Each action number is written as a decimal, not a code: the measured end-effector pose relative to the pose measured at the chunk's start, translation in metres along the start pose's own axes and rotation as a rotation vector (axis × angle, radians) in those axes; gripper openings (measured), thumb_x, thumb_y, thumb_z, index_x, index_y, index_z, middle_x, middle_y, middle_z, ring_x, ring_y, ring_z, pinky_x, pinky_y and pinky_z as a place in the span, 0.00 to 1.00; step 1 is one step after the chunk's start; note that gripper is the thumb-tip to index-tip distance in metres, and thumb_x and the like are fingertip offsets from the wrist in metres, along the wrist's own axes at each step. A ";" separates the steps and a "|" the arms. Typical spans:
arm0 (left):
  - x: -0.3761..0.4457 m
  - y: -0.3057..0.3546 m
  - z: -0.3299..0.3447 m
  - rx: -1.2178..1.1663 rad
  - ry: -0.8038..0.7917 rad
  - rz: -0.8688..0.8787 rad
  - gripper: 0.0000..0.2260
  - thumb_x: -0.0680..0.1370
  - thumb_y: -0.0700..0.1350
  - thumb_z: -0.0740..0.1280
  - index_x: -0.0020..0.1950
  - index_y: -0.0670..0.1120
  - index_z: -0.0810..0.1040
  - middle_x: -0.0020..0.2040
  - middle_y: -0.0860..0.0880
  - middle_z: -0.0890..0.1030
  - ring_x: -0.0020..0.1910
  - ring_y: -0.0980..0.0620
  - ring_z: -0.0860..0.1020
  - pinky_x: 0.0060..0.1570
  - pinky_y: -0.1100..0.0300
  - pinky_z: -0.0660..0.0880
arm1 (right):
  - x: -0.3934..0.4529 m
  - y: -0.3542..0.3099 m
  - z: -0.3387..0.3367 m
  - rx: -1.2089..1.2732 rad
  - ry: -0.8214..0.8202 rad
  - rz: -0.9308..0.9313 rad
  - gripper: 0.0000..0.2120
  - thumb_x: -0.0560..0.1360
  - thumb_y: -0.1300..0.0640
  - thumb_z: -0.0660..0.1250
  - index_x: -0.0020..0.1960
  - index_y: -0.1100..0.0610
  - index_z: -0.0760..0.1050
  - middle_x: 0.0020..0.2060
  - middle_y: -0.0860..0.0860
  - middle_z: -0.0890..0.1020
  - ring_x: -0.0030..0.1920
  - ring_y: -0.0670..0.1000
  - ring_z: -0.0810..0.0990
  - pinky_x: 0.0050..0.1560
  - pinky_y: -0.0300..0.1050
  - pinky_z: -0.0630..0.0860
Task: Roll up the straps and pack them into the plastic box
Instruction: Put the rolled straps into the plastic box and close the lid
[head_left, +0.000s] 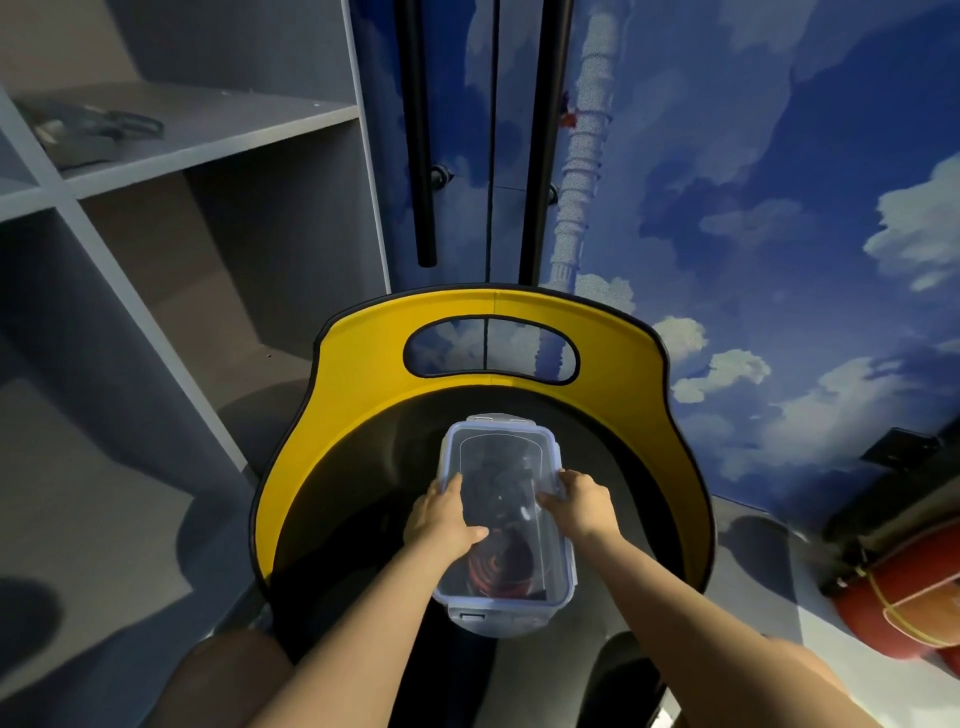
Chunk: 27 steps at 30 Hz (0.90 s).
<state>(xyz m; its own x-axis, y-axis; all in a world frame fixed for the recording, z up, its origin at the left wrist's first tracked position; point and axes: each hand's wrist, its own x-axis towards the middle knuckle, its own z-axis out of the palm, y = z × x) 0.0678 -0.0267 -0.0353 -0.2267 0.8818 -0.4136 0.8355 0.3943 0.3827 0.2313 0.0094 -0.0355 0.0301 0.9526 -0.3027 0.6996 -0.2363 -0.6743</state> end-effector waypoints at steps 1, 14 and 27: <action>0.000 -0.001 0.001 -0.001 0.000 -0.007 0.38 0.75 0.53 0.68 0.78 0.50 0.48 0.78 0.47 0.53 0.75 0.45 0.58 0.71 0.53 0.61 | 0.002 0.001 0.001 -0.006 -0.005 0.008 0.20 0.74 0.53 0.68 0.63 0.60 0.73 0.56 0.57 0.80 0.56 0.58 0.78 0.52 0.46 0.74; 0.000 -0.007 0.013 -0.136 0.018 -0.020 0.37 0.77 0.53 0.64 0.77 0.52 0.44 0.78 0.48 0.48 0.77 0.44 0.49 0.72 0.51 0.56 | 0.011 0.007 0.011 0.230 0.042 0.069 0.20 0.75 0.57 0.67 0.66 0.57 0.70 0.61 0.54 0.78 0.61 0.54 0.76 0.54 0.40 0.68; 0.002 -0.011 0.011 -0.251 -0.043 0.080 0.36 0.77 0.49 0.67 0.78 0.50 0.47 0.77 0.49 0.37 0.77 0.48 0.51 0.70 0.54 0.61 | 0.006 0.020 0.011 0.293 0.065 -0.018 0.23 0.78 0.57 0.63 0.71 0.58 0.66 0.67 0.54 0.73 0.68 0.54 0.71 0.67 0.46 0.66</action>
<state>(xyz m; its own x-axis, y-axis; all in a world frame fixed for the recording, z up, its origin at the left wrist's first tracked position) 0.0641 -0.0319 -0.0495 -0.1388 0.9032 -0.4061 0.6982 0.3800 0.6067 0.2378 0.0084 -0.0585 0.0724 0.9651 -0.2517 0.4646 -0.2559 -0.8477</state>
